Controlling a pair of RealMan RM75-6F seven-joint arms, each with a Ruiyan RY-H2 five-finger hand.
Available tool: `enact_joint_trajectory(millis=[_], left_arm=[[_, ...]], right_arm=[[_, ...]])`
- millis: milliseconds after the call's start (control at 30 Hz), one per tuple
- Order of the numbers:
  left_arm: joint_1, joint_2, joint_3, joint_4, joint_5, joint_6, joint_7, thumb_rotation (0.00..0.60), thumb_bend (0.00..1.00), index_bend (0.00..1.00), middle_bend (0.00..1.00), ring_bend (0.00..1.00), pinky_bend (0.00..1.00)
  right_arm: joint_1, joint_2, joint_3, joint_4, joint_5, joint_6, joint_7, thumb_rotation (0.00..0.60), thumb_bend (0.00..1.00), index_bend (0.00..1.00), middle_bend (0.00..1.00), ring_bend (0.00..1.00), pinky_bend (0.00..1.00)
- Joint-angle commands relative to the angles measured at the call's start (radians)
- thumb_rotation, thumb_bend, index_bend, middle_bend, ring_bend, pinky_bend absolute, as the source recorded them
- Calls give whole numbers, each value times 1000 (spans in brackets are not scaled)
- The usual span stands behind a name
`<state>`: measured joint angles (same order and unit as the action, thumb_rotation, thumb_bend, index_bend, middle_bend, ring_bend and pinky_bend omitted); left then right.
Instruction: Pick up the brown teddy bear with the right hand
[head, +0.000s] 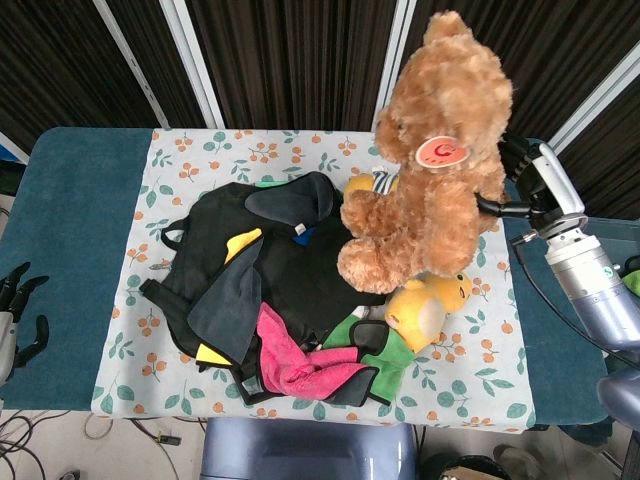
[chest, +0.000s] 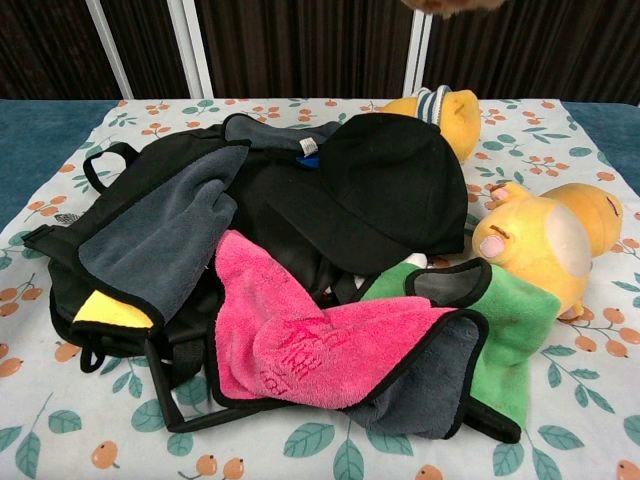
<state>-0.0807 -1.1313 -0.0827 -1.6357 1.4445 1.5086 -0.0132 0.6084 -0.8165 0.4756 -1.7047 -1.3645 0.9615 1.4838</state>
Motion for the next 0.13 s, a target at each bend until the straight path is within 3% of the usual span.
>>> enact_joint_trajectory(millis=[33, 133], left_arm=[[1, 0, -1, 0, -1, 2, 0, 600, 576, 195, 53, 93, 0], [1, 0, -3, 0, -3, 2, -1, 600, 576, 196, 54, 93, 0]], right_arm=[[-28, -17, -28, 138, -208, 70, 407, 600, 575, 627, 660, 665, 438], [-11, -34, -55, 193, -253, 100, 515, 600, 576, 627, 660, 665, 438]])
